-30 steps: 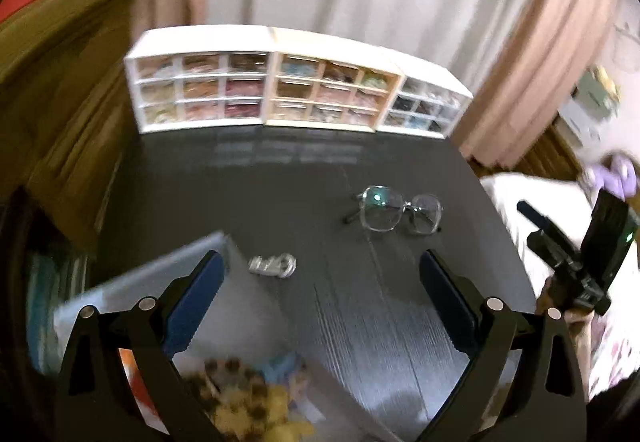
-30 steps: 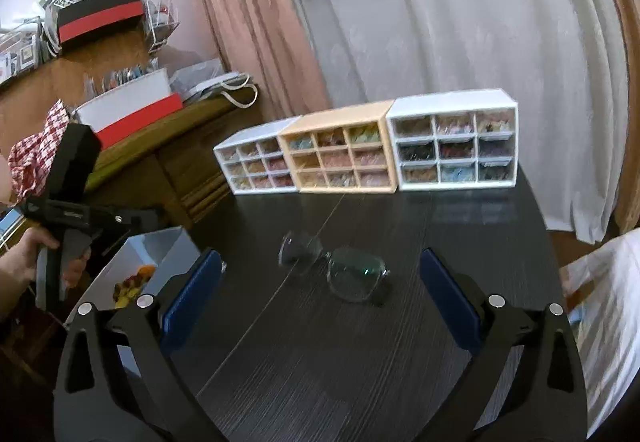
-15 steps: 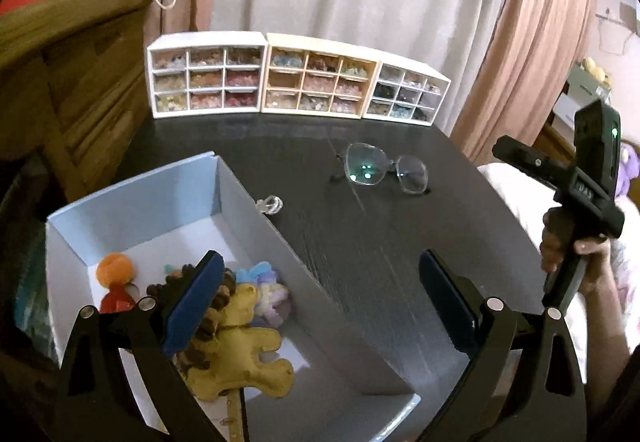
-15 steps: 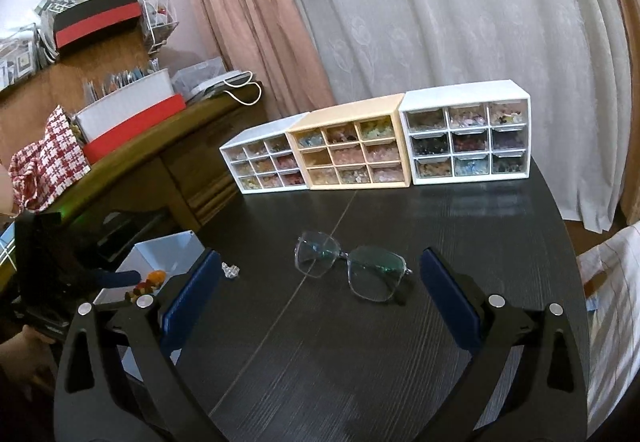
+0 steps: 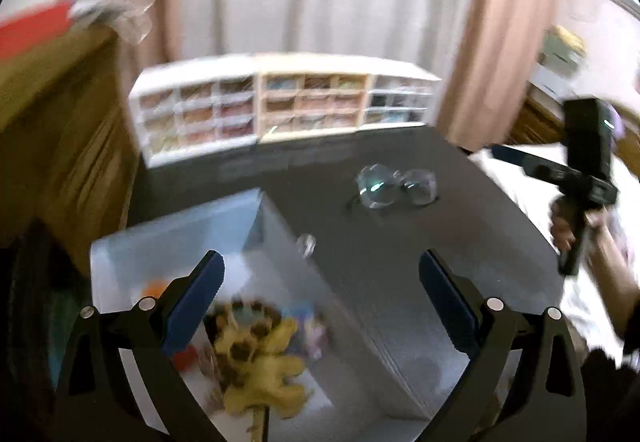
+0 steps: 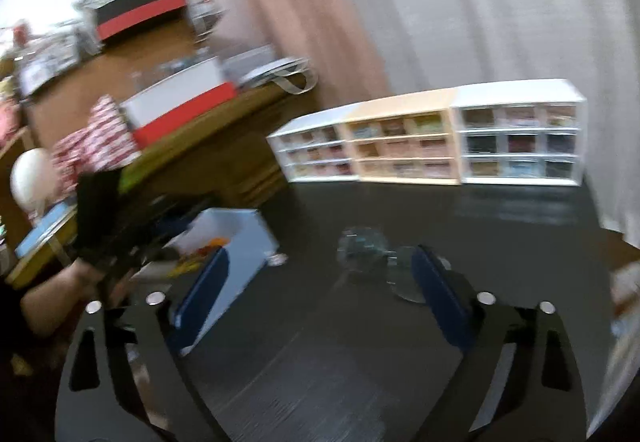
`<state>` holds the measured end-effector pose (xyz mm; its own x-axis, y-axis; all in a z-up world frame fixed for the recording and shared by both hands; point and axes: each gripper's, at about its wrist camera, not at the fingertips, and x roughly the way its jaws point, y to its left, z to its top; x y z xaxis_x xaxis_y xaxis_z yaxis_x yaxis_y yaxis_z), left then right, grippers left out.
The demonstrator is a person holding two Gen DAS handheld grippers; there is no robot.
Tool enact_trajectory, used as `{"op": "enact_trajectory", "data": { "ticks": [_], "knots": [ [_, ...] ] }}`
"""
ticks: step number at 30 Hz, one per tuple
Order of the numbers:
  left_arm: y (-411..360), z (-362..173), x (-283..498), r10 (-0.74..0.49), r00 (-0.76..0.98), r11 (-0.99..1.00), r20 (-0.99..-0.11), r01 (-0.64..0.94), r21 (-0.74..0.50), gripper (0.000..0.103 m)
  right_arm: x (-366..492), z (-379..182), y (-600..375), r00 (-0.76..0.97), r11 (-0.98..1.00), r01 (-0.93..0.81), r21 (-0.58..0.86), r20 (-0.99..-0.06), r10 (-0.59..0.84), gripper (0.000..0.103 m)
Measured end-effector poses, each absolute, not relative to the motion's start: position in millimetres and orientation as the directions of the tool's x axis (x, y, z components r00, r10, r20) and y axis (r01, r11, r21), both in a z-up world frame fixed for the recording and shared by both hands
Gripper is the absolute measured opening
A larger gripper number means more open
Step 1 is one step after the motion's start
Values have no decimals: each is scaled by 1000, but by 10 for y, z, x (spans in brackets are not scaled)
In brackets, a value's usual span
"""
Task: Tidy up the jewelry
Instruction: 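Move the left tool to the clear crystal charm while the right tool reaches the glasses, then grasp the crystal charm with the left tool while the right tool grasps the glasses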
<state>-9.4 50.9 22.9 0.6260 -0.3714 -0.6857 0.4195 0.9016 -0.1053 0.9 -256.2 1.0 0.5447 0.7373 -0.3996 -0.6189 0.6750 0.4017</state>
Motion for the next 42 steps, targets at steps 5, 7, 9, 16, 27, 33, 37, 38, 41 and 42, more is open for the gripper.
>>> {"op": "enact_trajectory", "data": {
  "ticks": [5, 7, 9, 16, 27, 33, 37, 38, 41, 42],
  "knots": [
    [242, 478, 239, -416, 514, 800, -750, 599, -33, 98, 369, 203, -2475, 430, 599, -726, 338, -458, 778, 81],
    [130, 491, 355, -454, 440, 727, -775, 686, -36, 98, 483, 204, -2412, 394, 580, -761, 292, -503, 769, 77],
    [-9, 408, 479, -450, 358, 630, -818, 777, -7, 98, 634, 136, -2307, 327, 548, -793, 267, -572, 752, 73],
    [-418, -161, 818, -186, 174, 409, -967, 909, 85, 95, 1129, -198, -2023, 124, 483, -827, 289, -742, 658, 56],
    [-474, -531, 1213, 41, -6, 352, -999, 936, 9, 59, 1548, -250, -2090, 100, 469, -797, 382, -682, 725, 57],
    [-466, -688, 1164, 96, -37, 306, -995, 952, -6, 57, 1661, -318, -2061, 77, 461, -781, 420, -669, 740, 57],
    [-436, -823, 1169, 153, -56, 310, -987, 951, -6, 52, 1707, -329, -1990, 39, 447, -791, 418, -695, 718, 56],
    [-418, -822, 1192, 148, -69, 327, -987, 945, -17, 50, 1714, -326, -1960, 21, 436, -799, 414, -705, 709, 53],
    [-411, -812, 1259, 130, -73, 353, -989, 935, -22, 42, 1733, -341, -1887, -29, 401, -817, 414, -723, 690, 50],
    [-400, -818, 1286, 124, -72, 352, -990, 936, -24, 41, 1749, -365, -1879, -44, 395, -814, 426, -723, 689, 50]
  ]
}}
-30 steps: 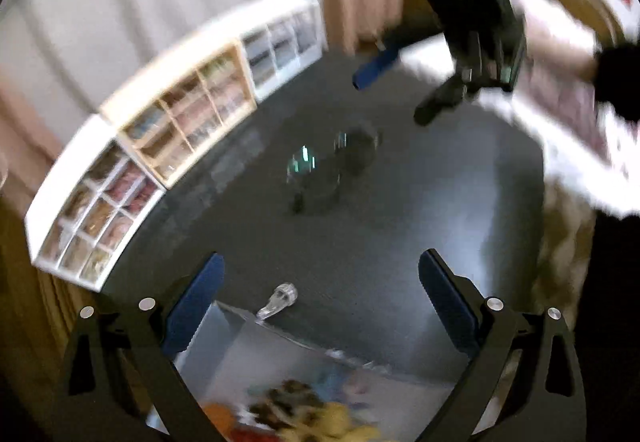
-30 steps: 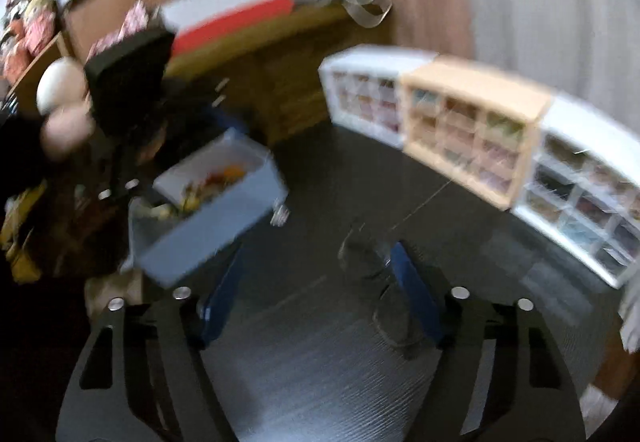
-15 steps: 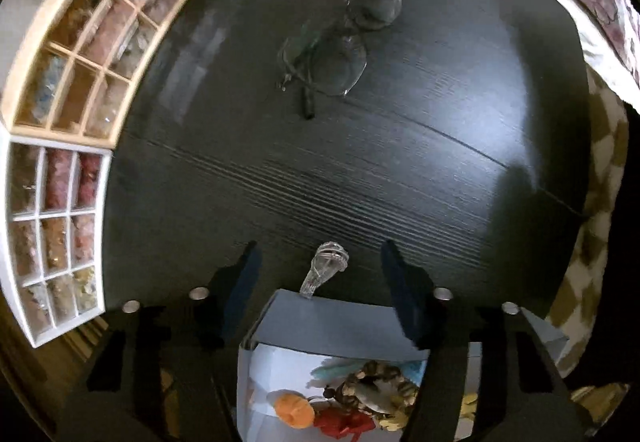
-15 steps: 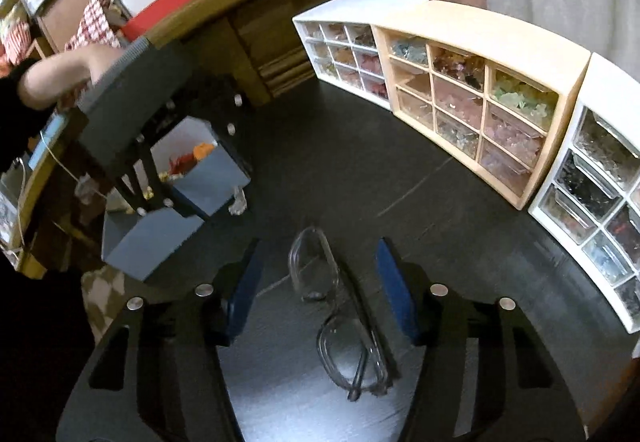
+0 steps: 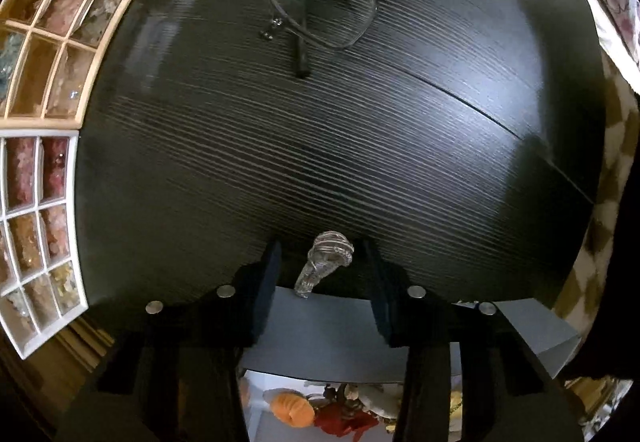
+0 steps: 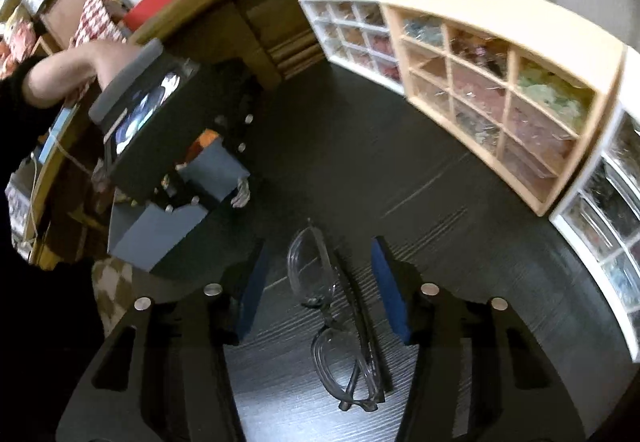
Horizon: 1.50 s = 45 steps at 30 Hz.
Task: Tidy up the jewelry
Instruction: 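Grasp the crystal charm with the left tool while the right tool grasps the glasses, then carry the crystal charm over the box with the left tool while the right tool drops the glasses in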
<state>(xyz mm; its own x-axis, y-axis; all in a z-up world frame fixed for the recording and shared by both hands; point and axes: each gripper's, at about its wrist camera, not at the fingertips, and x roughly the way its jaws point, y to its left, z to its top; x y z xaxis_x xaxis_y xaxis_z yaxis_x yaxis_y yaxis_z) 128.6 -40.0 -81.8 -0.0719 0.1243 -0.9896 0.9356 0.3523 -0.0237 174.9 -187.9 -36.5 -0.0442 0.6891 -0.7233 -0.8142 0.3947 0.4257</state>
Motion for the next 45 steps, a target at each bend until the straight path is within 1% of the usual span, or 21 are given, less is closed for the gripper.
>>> {"op": "enact_trajectory", "data": {
  "ticks": [1, 3, 5, 11, 13, 15, 18, 21, 23, 24, 25, 28, 34, 36, 39, 40, 44, 45],
  "knots": [
    [-386, -814, 1276, 120, -72, 348, -990, 937, -26, 37, 1765, -398, -1868, -62, 390, -809, 439, -724, 687, 49],
    [-358, -815, 1283, 112, -74, 340, -991, 940, -31, 33, 1781, -485, -1838, -87, 390, -804, 450, -737, 670, 44],
    [-396, -827, 1297, 115, -68, 333, -991, 943, -26, 31, 1777, -561, -1815, -115, 382, -801, 460, -745, 657, 41],
    [-500, -813, 1286, 128, -71, 333, -989, 942, -24, 28, 1795, -780, -1779, -161, 393, -768, 506, -746, 646, 42],
    [-551, -799, 1245, 124, -67, 333, -990, 943, -22, 25, 1802, -793, -1785, -164, 393, -763, 513, -742, 650, 39],
    [-582, -764, 1171, 120, -53, 323, -991, 946, -11, 24, 1795, -800, -1801, -150, 397, -769, 500, -746, 649, 33],
    [-592, -767, 1120, 122, -32, 323, -992, 947, 9, 23, 1747, -771, -1805, -119, 396, -788, 472, -747, 654, 28],
    [-591, -754, 1093, 104, 29, 349, -994, 935, 64, 22, 1667, -723, -1826, -69, 408, -801, 438, -745, 664, 26],
    [-591, -746, 1092, 94, 44, 382, -995, 921, 77, 21, 1582, -700, -1861, -3, 451, -794, 408, -744, 668, 24],
    [-599, -750, 1073, 86, 71, 394, -994, 914, 99, 20, 1559, -694, -1875, 7, 458, -789, 410, -738, 674, 15],
    [-589, -745, 1061, 82, 91, 404, -993, 907, 116, 20, 1509, -672, -1907, 29, 475, -773, 422, -723, 690, 12],
    [-578, -688, 1022, 52, 131, 444, -990, 885, 140, 20, 1373, -609, -1963, 87, 509, -751, 421, -701, 708, 6],
    [-528, -411, 908, -39, 220, 552, -975, 818, 162, 20, 1179, -557, -2111, 192, 583, -660, 473, -644, 741, 5],
    [-539, -321, 873, -75, 249, 603, -966, 783, 155, 20, 1141, -539, -2182, 229, 599, -618, 510, -612, 757, 5],
    [-491, -80, 940, -154, 302, 723, -941, 684, 101, 20, 1085, -496, -2318, 286, 593, -548, 590, -534, 796, 5],
    [-447, -6, 948, -179, 326, 761, -928, 644, 79, 20, 1048, -483, -2390, 316, 574, -515, 636, -481, 817, 5],
    [-313, 264, 817, -234, 446, 860, -864, 509, 30, 20, 895, -447, -2519, 396, 530, -437, 727, -373, 839, 5],
    [-290, 313, 724, -236, 458, 876, -857, 482, 17, 20, 869, -438, -2526, 404, 523, -427, 738, -362, 840, 5]
  ]
}}
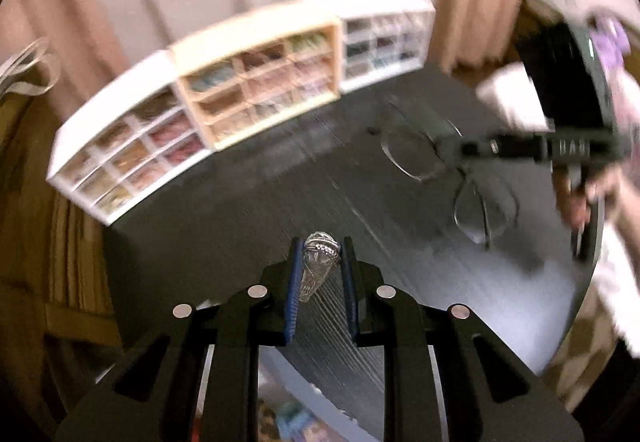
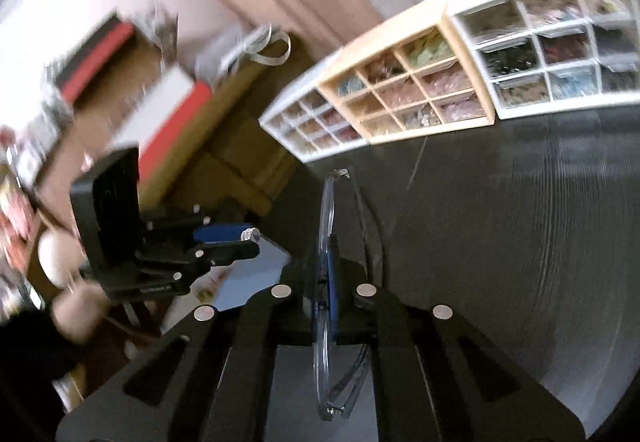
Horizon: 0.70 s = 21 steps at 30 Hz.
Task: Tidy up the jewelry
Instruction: 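Carry the crystal charm over the box with the left tool while the right tool drops the glasses in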
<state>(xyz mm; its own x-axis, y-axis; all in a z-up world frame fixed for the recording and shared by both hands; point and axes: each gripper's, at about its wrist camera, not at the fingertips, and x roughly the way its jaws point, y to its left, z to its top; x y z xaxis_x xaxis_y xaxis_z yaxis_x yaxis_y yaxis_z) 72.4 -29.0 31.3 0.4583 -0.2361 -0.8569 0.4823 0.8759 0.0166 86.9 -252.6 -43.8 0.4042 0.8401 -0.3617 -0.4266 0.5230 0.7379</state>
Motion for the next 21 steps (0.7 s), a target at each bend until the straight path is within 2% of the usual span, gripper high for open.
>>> {"op": "enact_trajectory", "data": {
  "ticks": [2, 4, 8, 14, 21],
  "knots": [
    [-117, 370, 715, -255, 479, 905, -840, 425, -33, 20, 782, -409, -2520, 424, 519, -407, 752, -348, 837, 5],
    [112, 441, 656, -337, 483, 915, -808, 371, -160, 20, 722, -380, -2503, 432, 524, -391, 757, -351, 830, 5],
    [532, 593, 349, -296, 567, 952, -768, 244, -187, 20, 648, -309, -2419, 438, 520, -381, 764, -345, 830, 5],
    [1037, 473, -65, -313, 599, 943, -737, 104, -316, 20, 569, -95, -2217, 421, 515, -417, 749, -343, 840, 5],
    [1096, 210, -440, -279, 606, 951, -745, 64, -304, 20, 501, 195, -1822, 384, 490, -483, 725, -328, 863, 5]
  ]
}}
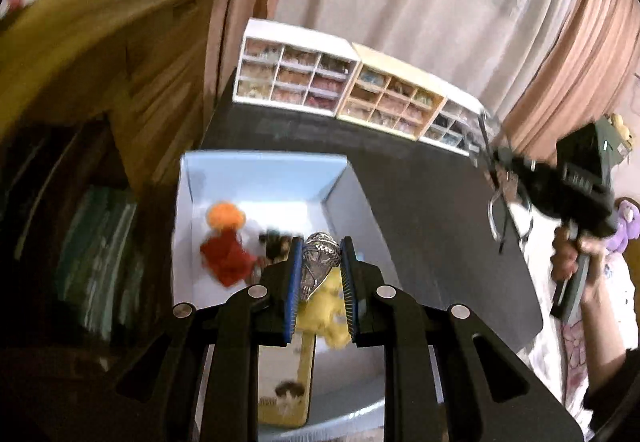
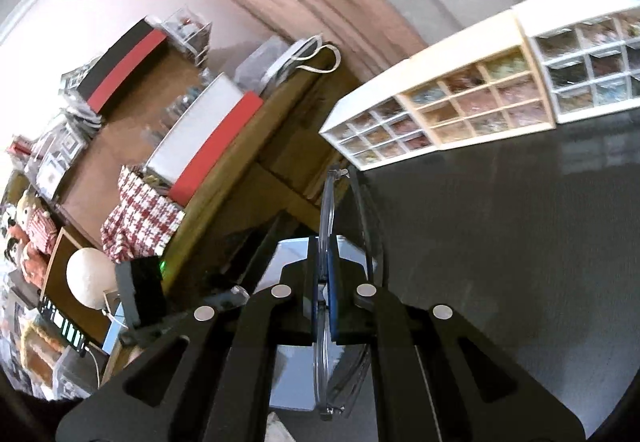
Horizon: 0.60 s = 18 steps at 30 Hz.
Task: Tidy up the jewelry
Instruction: 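Carry the crystal charm over the box with the left tool while the right tool drops the glasses in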
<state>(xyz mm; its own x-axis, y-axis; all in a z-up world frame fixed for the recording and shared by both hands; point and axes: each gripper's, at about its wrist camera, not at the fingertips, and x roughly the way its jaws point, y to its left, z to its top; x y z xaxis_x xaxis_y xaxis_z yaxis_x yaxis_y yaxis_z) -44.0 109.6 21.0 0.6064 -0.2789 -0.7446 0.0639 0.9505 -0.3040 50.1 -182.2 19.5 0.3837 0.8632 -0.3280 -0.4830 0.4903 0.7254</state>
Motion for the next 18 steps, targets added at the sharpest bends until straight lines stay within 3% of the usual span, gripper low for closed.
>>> {"op": "enact_trajectory", "data": {
  "ticks": [18],
  "knots": [
    [913, -182, -728, -298, 615, 945, -730, 82, -317, 20, 403, 333, -824, 246, 477, -584, 656, -417, 875, 5]
  ]
}}
